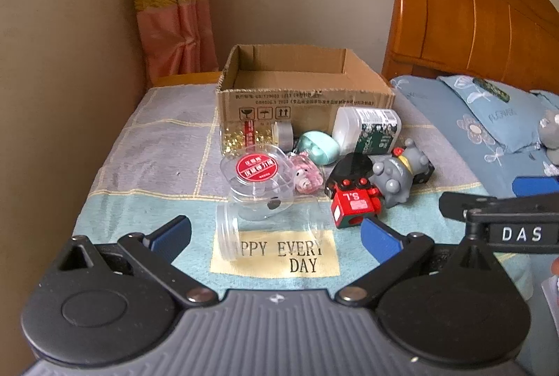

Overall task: Organize rigid objects
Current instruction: 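Move left tool toward clear plastic jar while right tool approaches red S.L toy car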

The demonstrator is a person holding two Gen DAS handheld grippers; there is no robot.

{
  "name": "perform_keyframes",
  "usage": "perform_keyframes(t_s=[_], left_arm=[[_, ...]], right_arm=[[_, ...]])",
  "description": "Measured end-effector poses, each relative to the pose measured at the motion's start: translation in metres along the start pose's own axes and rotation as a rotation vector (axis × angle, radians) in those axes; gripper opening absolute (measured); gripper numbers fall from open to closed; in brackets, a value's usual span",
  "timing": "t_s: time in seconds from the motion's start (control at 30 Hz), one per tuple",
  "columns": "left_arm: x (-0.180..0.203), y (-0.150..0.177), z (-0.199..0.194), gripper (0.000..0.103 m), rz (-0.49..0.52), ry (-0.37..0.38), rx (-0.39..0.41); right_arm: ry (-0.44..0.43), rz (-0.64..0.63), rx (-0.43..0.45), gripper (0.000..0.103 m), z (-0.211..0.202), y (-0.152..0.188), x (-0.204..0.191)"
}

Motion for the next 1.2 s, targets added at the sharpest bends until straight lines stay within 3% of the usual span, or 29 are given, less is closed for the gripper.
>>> perform_keyframes(t_s=[0.47, 0.77, 1.2], left_arm=[[-0.006, 0.005, 0.030, 0.102, -0.006, -0.011, -0.073], [-0.008, 0.007, 0.061, 0.102, -0.033, -0.011, -0.158], [0.000, 0.001, 0.084, 0.102, -0.054, 0.004, -0.203]], right_arm=[[-0.073, -0.065, 0.007, 0.103, 0.023, 0.002, 0.009], [-0.089, -0.107, -0.047, 0.103, 0.051, 0.011, 0.020], [-0.169, -0.125, -0.091, 0.103, 0.074, 0.015, 0.025]])
Point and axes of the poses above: each gripper's, at about its wrist camera, not at the fingertips, and z roughly the way its jaws point, x to its right, y to its underside, the point moved 1 cm from there along z, roughly the way its jaws point, and after that the axes turned 7 degrees about -y, right-handed, at the moved point
